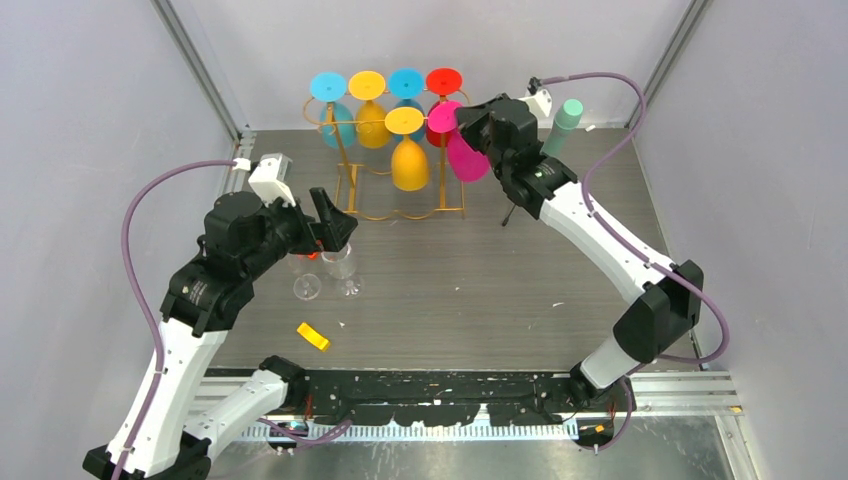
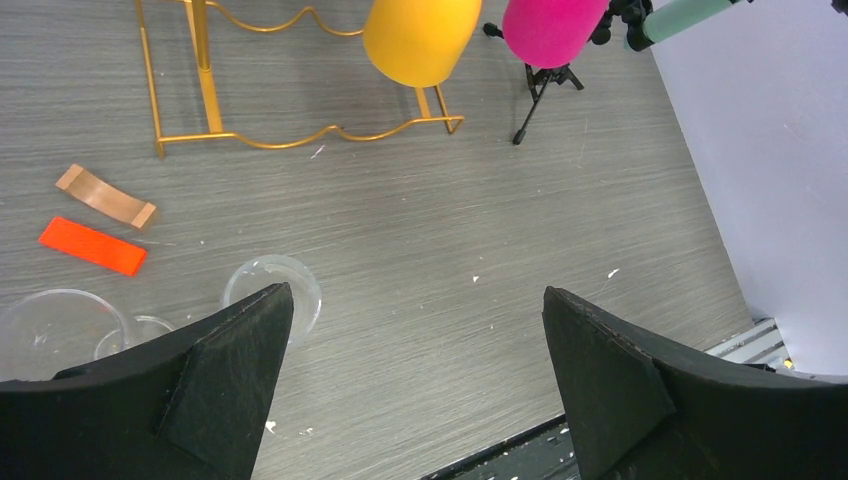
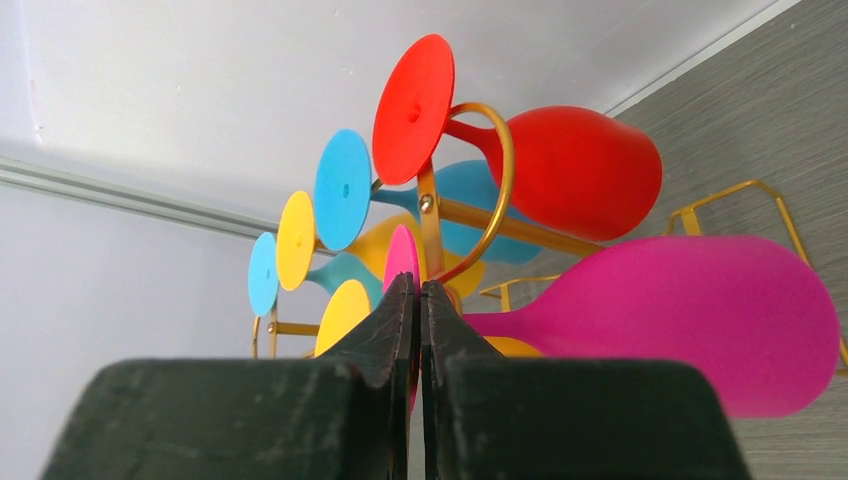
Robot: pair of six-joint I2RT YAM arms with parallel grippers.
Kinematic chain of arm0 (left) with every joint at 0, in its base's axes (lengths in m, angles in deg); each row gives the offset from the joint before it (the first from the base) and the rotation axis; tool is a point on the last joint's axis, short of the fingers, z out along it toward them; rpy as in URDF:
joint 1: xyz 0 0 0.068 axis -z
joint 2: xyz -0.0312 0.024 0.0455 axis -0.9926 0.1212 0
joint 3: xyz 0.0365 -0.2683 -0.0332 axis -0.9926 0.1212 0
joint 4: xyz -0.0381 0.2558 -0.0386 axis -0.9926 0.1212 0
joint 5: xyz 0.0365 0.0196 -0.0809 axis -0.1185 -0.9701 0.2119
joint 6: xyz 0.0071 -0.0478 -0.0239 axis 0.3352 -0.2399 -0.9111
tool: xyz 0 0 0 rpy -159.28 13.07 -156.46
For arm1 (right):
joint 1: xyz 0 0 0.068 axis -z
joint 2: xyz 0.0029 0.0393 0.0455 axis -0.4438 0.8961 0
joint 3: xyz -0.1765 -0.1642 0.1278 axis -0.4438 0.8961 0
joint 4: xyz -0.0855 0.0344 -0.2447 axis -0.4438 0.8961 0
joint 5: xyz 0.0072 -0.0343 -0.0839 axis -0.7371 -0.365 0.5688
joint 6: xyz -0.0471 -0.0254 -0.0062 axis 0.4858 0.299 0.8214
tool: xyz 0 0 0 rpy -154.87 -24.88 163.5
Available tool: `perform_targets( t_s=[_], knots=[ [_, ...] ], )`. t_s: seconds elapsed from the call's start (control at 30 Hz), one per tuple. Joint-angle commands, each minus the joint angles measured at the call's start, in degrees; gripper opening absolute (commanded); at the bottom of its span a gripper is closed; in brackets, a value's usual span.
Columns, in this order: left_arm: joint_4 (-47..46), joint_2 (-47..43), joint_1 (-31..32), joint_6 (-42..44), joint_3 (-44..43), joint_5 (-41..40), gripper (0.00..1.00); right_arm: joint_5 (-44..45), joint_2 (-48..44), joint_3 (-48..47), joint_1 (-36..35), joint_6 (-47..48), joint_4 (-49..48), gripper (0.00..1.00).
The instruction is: Take the wine glass off the wine glass rack
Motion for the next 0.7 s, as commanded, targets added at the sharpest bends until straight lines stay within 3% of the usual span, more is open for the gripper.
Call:
perform_targets(
  t_s=[0.0,0.67],
  knots=[
    [-1.45,-0.78,-0.24,-0.56,-0.07,-0.8,0.98,0.18,-5.4,1.48,0.12,-2.44,-2.25,0.0],
    [-1.58,-1.38,-0.24,-0.94,0.08,-0.98,0.98,-10.34,-5.87,4.28,0.7,-6.74,-5.57,0.0]
  ],
)
